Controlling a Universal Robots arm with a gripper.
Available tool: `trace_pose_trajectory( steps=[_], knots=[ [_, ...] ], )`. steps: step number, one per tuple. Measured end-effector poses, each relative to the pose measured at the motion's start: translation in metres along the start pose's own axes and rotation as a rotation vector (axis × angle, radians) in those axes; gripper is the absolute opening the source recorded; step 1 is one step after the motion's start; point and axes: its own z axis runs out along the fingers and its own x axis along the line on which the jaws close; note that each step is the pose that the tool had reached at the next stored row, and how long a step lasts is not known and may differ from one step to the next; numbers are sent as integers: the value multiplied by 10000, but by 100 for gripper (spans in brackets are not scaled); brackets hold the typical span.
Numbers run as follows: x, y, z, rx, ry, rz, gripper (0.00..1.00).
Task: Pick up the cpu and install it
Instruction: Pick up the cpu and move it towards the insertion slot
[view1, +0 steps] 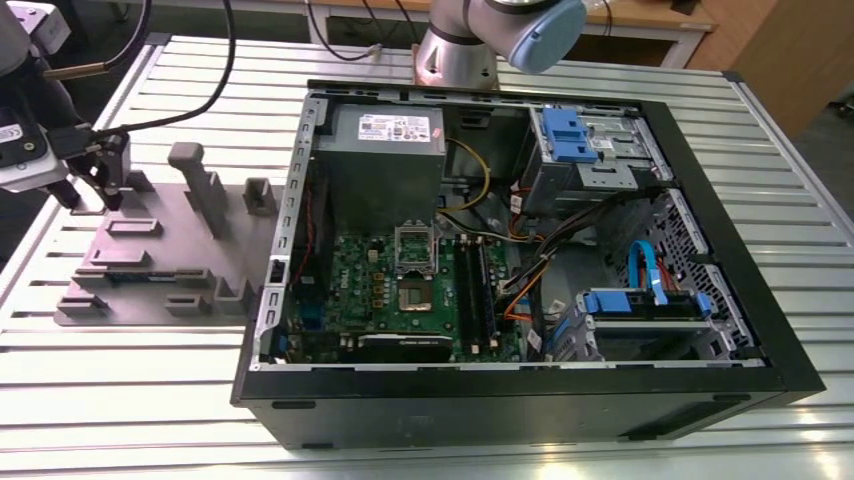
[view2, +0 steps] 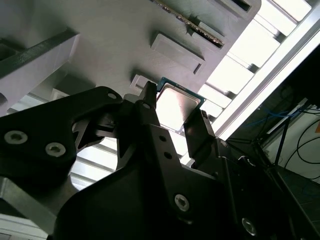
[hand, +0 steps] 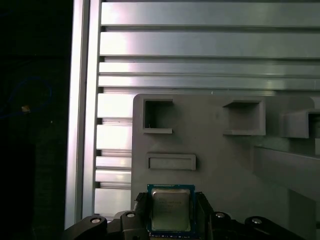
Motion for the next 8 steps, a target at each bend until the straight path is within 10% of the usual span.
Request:
trace_pose_trajectory(
  steps=[8],
  knots=[
    [1,1,-18,3,5,1,47]
  ],
)
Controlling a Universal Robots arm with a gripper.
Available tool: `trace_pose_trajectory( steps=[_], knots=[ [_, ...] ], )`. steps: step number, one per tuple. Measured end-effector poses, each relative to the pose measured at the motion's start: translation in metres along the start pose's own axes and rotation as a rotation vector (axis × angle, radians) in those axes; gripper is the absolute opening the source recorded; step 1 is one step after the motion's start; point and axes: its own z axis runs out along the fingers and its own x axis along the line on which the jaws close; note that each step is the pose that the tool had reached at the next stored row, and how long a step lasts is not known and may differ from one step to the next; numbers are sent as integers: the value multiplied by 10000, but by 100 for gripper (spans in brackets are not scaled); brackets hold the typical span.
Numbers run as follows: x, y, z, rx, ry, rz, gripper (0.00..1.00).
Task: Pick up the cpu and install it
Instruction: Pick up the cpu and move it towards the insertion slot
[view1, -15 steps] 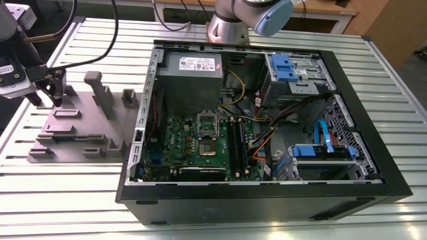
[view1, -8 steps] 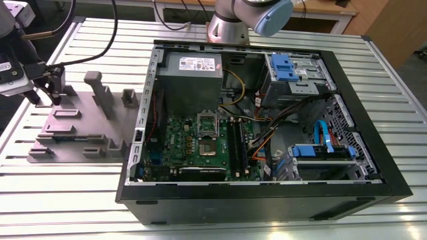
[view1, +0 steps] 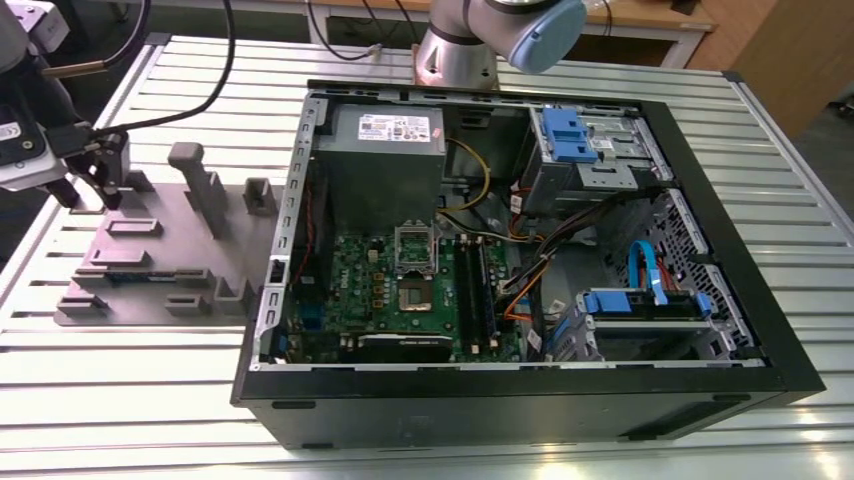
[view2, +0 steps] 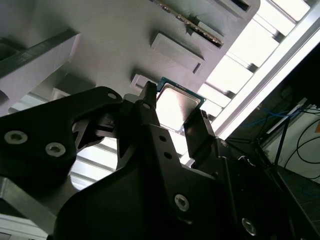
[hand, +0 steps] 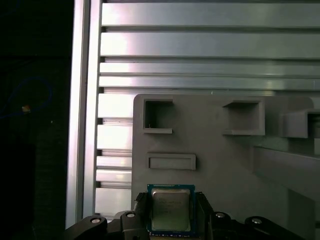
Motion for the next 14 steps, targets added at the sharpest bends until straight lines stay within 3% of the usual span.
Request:
trace_pose_trajectory(
  steps=[14],
  knots=[
    [3,4,-77,-2,-3,0,47]
  ],
)
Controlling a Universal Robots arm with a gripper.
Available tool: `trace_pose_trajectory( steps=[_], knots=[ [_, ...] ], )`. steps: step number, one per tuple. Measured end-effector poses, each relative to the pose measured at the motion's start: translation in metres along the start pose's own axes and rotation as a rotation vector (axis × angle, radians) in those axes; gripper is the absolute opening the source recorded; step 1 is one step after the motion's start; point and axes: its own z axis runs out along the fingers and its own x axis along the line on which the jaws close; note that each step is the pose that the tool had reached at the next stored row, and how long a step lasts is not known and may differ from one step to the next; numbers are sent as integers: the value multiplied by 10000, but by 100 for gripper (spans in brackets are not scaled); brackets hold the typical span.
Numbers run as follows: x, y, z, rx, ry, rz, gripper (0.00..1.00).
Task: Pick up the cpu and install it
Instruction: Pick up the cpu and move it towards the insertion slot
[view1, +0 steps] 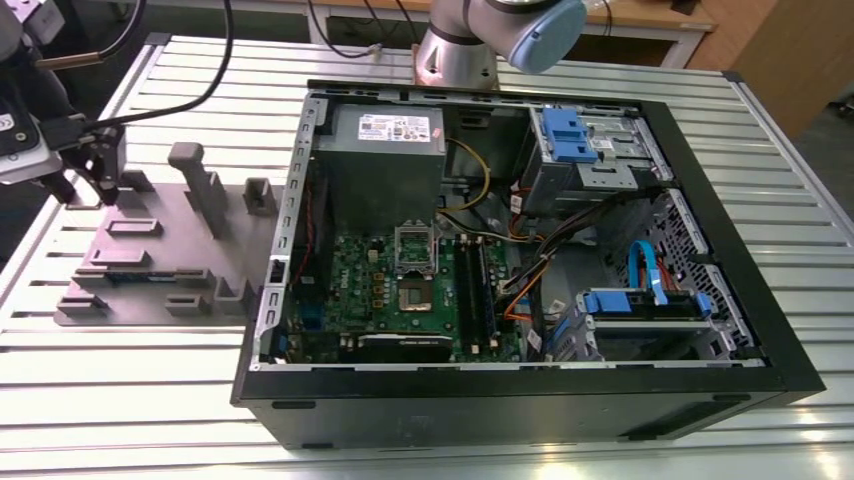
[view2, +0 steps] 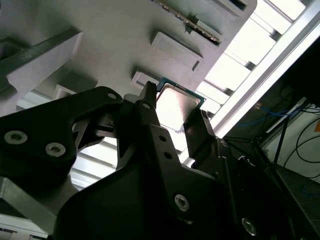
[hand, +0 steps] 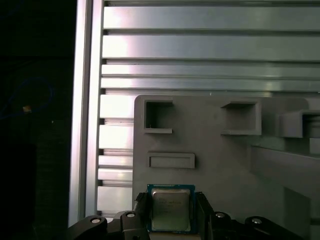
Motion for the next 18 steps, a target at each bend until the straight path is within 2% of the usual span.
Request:
trace_pose_trajectory(
  steps=[18],
  knots=[
    [3,4,-91,0,0,0,47]
  ],
)
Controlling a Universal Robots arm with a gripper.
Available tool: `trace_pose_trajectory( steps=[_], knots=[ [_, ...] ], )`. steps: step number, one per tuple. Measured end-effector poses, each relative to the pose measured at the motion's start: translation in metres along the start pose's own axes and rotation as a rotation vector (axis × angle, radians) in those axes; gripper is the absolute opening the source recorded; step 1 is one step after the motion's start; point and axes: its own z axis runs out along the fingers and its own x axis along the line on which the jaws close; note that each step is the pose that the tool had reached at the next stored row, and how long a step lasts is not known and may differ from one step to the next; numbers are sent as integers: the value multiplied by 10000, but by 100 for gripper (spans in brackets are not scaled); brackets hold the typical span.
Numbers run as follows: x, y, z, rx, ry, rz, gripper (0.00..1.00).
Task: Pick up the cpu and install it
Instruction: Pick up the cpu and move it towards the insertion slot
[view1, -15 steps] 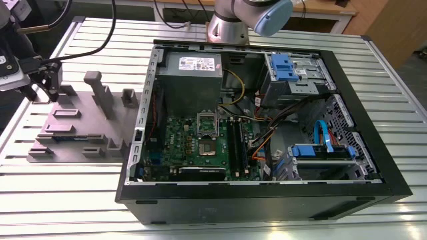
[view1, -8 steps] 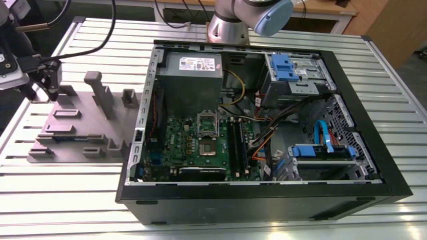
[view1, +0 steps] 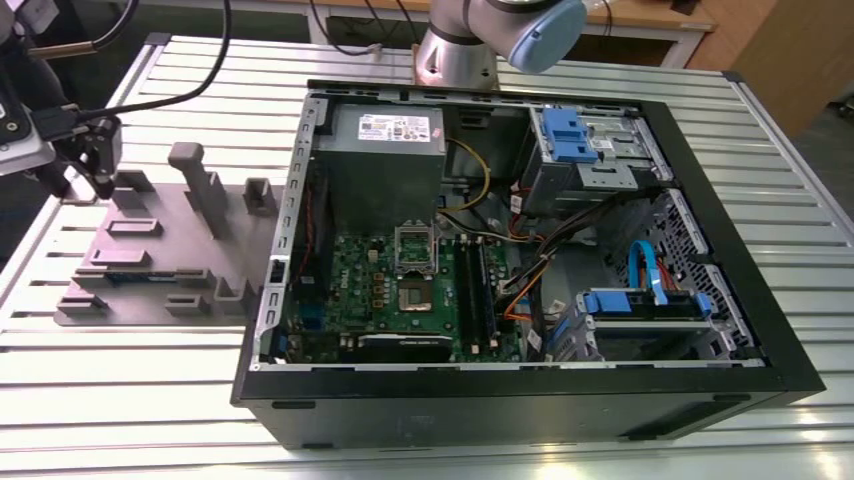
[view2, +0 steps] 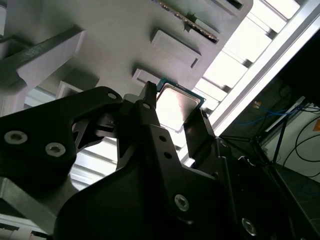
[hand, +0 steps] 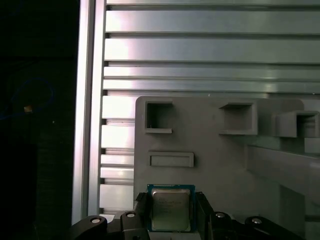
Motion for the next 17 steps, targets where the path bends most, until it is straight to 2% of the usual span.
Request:
trace_pose_trajectory(
  steps=[17],
  knots=[
    [4,5,-101,1,0,0,47]
  ],
)
